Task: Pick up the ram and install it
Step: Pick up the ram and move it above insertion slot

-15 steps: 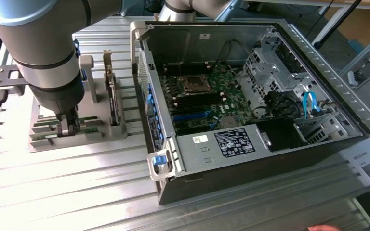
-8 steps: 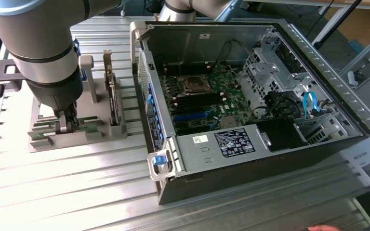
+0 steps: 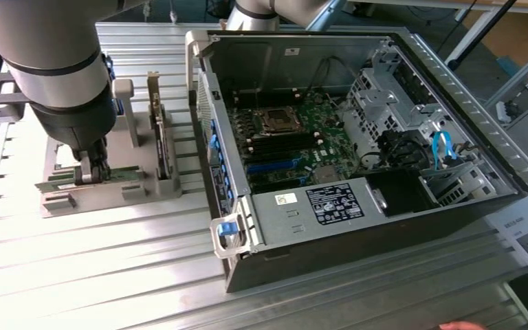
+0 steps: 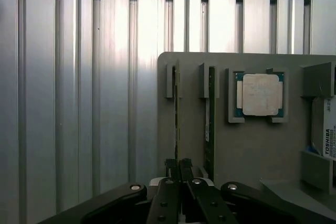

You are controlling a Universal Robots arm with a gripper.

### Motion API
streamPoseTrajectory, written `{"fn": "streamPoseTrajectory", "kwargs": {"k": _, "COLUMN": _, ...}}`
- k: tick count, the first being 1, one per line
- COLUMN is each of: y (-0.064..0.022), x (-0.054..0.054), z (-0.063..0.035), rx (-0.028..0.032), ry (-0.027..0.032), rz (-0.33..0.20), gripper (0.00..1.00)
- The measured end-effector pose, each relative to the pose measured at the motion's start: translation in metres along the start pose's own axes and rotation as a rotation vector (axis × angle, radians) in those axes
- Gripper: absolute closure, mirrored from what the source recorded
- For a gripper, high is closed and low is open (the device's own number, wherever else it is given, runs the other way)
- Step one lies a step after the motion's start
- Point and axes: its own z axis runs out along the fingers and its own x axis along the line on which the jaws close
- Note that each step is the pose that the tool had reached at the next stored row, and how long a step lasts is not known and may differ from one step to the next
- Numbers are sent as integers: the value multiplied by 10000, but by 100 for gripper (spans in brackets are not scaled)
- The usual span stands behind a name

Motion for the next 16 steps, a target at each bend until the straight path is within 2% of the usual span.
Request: {"fn": "streamPoseTrajectory", "kwargs": {"k": 16, "y": 18, "x": -17, "z": -396, "rx": 0, "ry": 0, "rz": 0, "gripper": 88}}
